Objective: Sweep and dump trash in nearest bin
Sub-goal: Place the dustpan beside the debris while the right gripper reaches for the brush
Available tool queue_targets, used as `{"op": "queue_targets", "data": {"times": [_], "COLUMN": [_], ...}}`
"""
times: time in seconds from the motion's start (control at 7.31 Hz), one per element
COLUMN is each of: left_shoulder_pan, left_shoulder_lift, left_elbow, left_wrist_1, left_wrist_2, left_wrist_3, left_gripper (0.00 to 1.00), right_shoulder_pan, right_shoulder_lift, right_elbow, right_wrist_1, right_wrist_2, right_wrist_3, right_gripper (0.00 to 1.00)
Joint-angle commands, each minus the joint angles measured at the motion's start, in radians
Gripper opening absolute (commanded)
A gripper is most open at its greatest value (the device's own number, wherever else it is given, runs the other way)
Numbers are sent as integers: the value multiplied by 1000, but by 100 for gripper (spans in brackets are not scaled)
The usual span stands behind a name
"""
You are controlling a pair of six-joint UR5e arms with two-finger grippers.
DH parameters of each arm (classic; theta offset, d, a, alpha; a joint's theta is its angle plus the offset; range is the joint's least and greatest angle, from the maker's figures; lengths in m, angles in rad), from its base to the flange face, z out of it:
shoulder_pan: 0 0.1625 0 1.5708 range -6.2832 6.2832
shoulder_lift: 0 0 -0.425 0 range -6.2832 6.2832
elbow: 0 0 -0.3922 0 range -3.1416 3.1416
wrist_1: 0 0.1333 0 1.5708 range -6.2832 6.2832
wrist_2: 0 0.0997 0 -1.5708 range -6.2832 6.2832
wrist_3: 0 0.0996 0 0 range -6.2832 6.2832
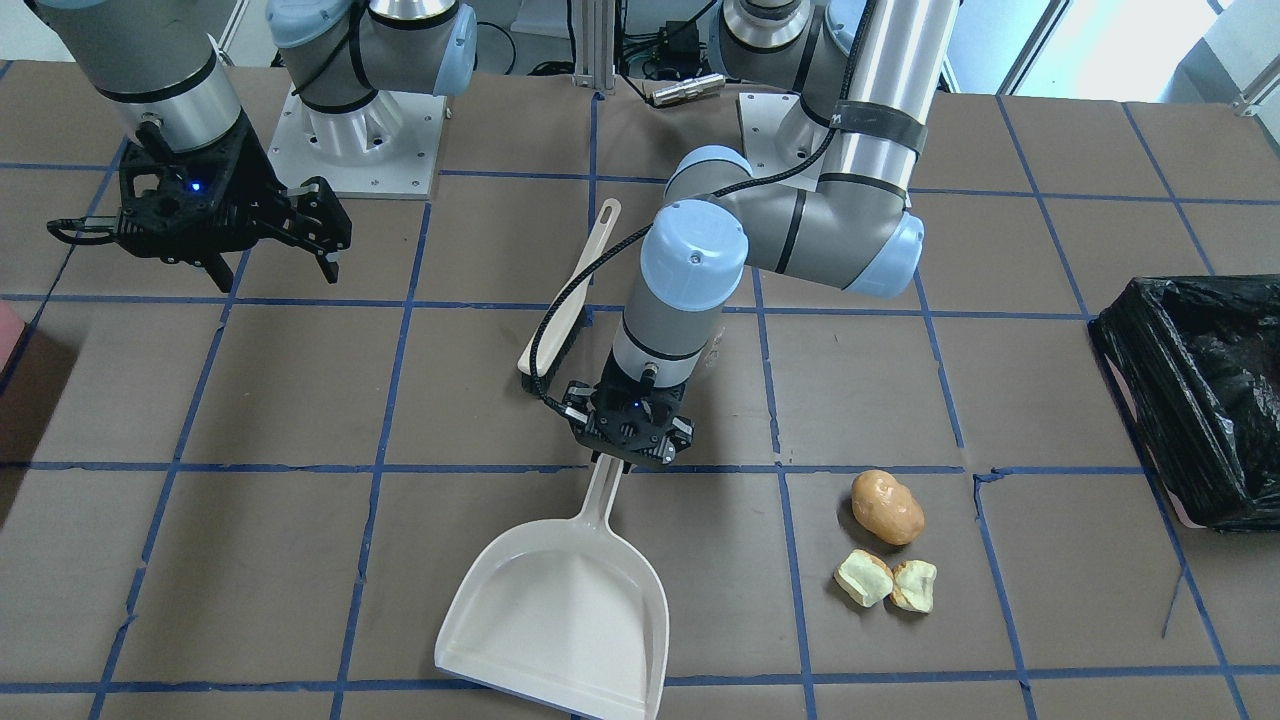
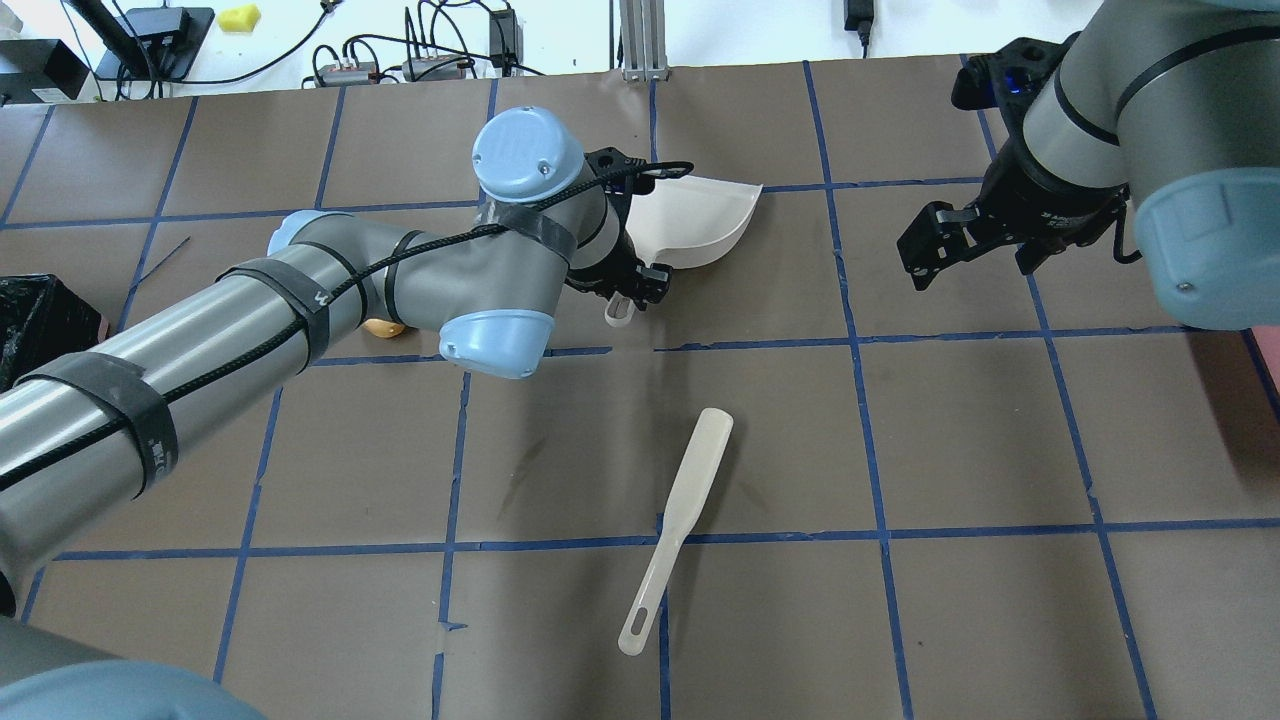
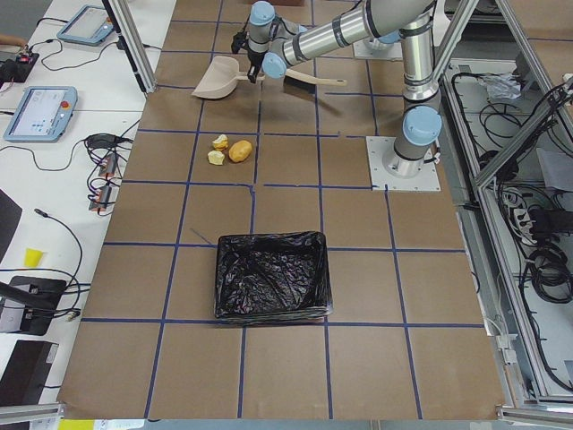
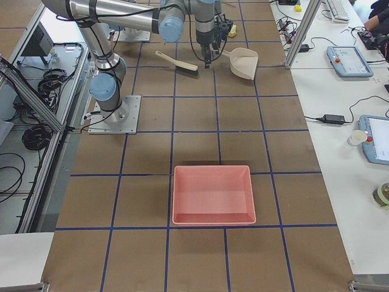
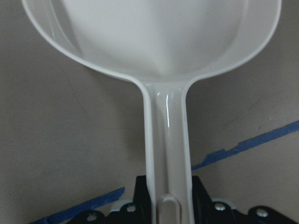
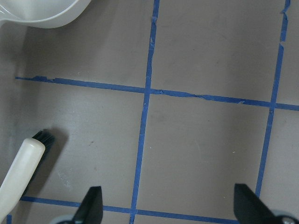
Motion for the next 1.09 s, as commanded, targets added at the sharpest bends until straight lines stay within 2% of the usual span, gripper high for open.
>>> {"op": "queue_targets", "data": {"times": [0.0, 0.27, 0.68, 0.96], "left_shoulder_pan": [106, 224, 415, 552], "left_shoulder_lift": [88, 188, 277, 314], "left_elbow": [14, 35, 15, 34], "left_wrist_1": [-138, -279, -418, -507], "left_wrist_2": [-5, 6, 32, 34], "left_wrist_3": [72, 297, 707, 952], "left_gripper": [7, 7, 7, 7], "right_shoulder_pan": [10, 59, 227, 336], "right_shoulder_lift": [-47, -94, -83, -86], "right_elbow": [44, 130, 144, 182], "right_wrist_1": [-3, -67, -86, -134], "right_wrist_2": [4, 1, -16, -106], "right_wrist_3": [42, 138, 497, 595], "right_gripper": [98, 98, 97, 97]}}
